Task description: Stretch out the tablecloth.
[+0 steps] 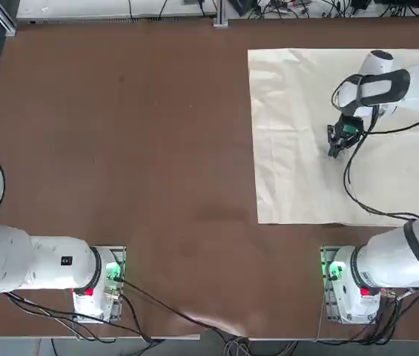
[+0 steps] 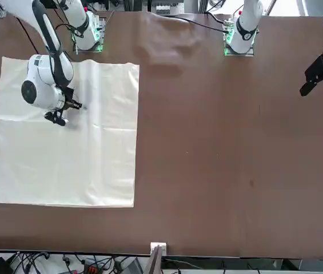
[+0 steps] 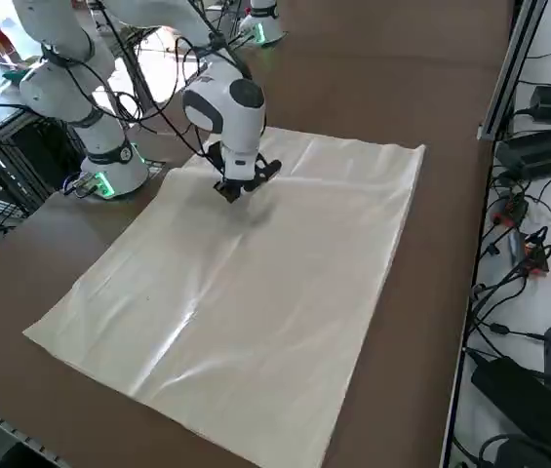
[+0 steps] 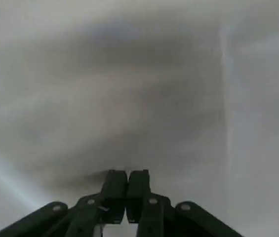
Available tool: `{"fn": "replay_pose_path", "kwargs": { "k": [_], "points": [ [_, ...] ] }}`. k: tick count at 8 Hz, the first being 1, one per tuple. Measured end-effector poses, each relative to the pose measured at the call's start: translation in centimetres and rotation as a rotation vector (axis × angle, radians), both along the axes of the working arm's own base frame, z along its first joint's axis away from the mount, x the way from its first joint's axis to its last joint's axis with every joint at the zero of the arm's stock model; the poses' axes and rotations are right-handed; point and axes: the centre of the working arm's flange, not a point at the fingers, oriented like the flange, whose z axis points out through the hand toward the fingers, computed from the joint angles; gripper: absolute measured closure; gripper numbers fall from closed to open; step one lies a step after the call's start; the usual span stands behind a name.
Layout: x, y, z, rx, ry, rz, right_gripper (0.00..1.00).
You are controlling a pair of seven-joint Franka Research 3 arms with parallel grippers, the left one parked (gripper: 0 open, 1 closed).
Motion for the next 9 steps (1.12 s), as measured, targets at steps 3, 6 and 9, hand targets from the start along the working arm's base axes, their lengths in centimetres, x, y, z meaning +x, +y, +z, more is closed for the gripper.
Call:
{"fn": "replay_pose_path", "kwargs": {
  "k": [3,6,9],
  "points": [
    [-0.2,0.9,-0.8,0.003,0.014,0.021,0.98],
    [-0.3,5.4,-0.9,0.074,0.011,-0.008,0.98],
    [0.1,8.0,-0.1,0.097,-0.010,0.006,0.97]
  ]
}}
